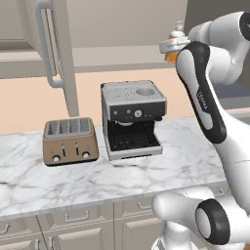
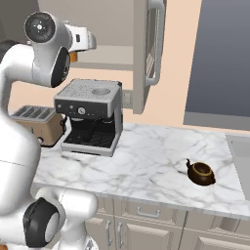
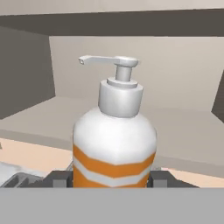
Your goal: Open the cabinet. Pick the soap dispenser and place it next to the sink. Then close the cabinet.
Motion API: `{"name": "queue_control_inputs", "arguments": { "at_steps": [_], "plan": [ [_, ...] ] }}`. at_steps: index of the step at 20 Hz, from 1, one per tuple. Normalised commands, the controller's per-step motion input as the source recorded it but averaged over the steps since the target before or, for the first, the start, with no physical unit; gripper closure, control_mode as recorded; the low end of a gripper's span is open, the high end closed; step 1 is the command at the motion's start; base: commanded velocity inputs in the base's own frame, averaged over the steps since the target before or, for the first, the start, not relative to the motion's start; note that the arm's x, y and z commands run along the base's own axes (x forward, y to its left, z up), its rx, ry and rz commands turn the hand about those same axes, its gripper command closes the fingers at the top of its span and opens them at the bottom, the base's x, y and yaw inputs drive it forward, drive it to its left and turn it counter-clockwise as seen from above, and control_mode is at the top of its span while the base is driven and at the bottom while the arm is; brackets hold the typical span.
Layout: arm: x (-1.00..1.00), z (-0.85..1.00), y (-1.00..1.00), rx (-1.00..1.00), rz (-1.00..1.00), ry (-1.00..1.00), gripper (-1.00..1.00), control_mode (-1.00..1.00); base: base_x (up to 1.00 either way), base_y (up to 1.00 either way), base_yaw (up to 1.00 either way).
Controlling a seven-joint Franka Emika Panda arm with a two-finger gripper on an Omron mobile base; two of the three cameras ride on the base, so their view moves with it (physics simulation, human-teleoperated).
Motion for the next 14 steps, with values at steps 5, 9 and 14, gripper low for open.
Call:
{"name": "queue_control_inputs", "arguments": {
  "at_steps": [5,9,14],
  "plan": [
    [-0.75,0.00,-0.02,-0.07,0.00,0.14,1.00,-1.00,0.00,0.00,0.00],
    [-0.41,0.00,0.00,0.00,0.00,0.07,1.00,-1.00,0.00,0.00,0.00],
    [-0.58,0.00,-0.06,0.00,0.00,0.01,1.00,-1.00,0.00,0.00,0.00]
  ]
}}
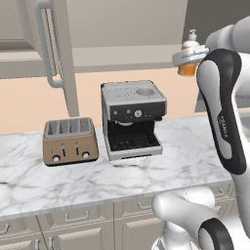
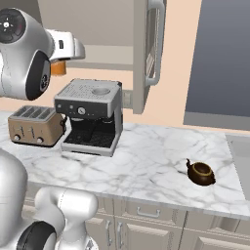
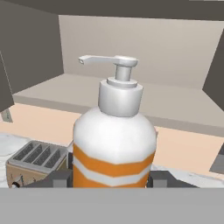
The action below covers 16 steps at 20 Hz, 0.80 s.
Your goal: Open the cabinet. Pick the soap dispenser and place it next to the sink. Then close the cabinet.
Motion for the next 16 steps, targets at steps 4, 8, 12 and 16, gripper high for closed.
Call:
{"name": "queue_control_inputs", "arguments": {
  "at_steps": [4,8,12,16],
  "plan": [
    [-0.27,0.00,-0.01,0.00,0.00,0.00,1.00,-1.00,0.00,0.00,0.00],
    [0.00,0.00,0.00,0.00,0.00,0.00,1.00,-1.00,0.00,0.00,0.00],
    [0.00,0.00,0.00,0.00,0.00,0.00,1.00,-1.00,0.00,0.00,0.00],
    [-0.04,0.00,-0.01,0.00,0.00,0.00,1.00,1.00,-0.33,-0.01,0.00]
  ]
}}
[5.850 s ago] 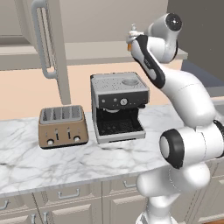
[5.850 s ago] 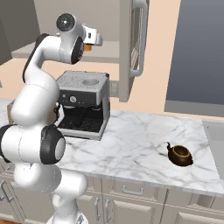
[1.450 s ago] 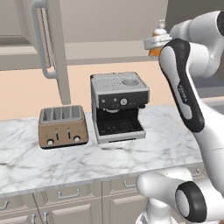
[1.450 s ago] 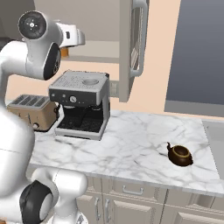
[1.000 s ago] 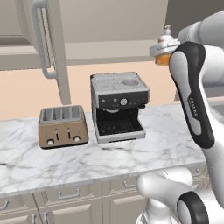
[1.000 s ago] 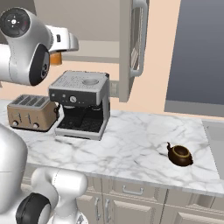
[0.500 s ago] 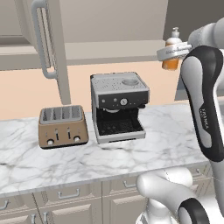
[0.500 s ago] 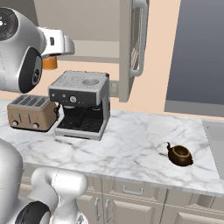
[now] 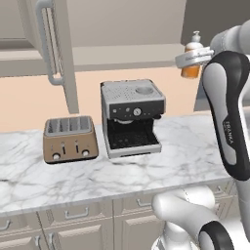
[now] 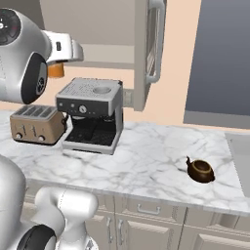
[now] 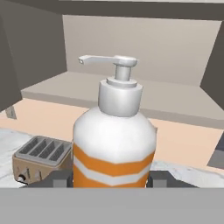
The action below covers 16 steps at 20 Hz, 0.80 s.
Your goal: Open the cabinet. Pick the soap dispenser and place it next to the sink. Then close the cabinet.
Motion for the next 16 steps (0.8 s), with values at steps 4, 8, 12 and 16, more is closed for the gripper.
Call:
{"name": "queue_control_inputs", "arguments": {
  "at_steps": [4,8,12,16],
  "plan": [
    [0.00,0.00,0.00,0.00,0.00,0.00,1.00,1.00,-0.99,-0.08,0.00],
    [0.00,0.00,0.00,0.00,0.00,0.00,1.00,1.00,-1.00,-0.05,0.00],
    [0.00,0.00,0.00,0.00,0.00,0.00,1.00,1.00,-0.92,-0.29,-0.09],
    [0.00,0.00,0.00,0.00,0.00,0.00,1.00,1.00,-0.52,-0.86,-0.24]
  ]
}}
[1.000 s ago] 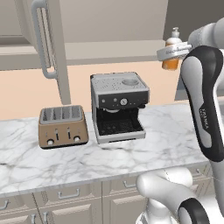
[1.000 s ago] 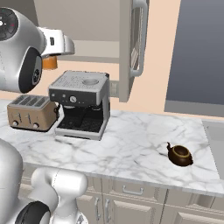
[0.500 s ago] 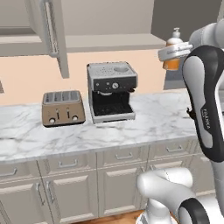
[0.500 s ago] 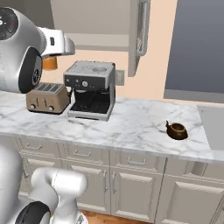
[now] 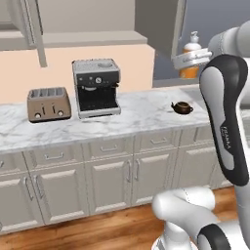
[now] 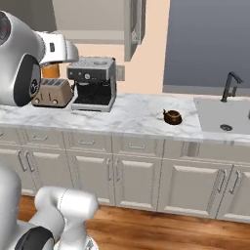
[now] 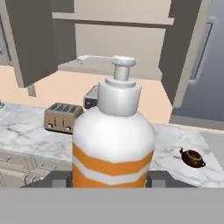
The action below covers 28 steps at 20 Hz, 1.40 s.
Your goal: Open the cabinet. Pick the soap dispenser and place it next to the sink. Then close the cabinet.
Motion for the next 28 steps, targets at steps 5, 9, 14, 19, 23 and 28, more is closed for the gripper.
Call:
{"name": "queue_control_inputs", "arguments": {
  "at_steps": [5,9,14,19,23,28],
  "plan": [
    [0.00,0.00,0.00,0.00,0.00,0.00,1.00,1.00,-0.15,-1.00,-0.38],
    [0.00,0.00,0.00,0.00,0.00,0.00,1.00,1.00,0.26,-1.00,-0.19],
    [0.00,0.00,0.00,0.00,0.00,0.00,1.00,1.00,0.95,-1.00,0.01],
    [0.00,0.00,0.00,0.00,0.00,0.00,1.00,1.00,0.98,-1.00,0.06],
    [0.00,0.00,0.00,0.00,0.00,0.00,1.00,1.00,0.86,-0.93,0.05],
    [0.00,0.00,0.00,0.00,0.00,0.00,1.00,1.00,0.79,-0.77,0.08]
  ]
}}
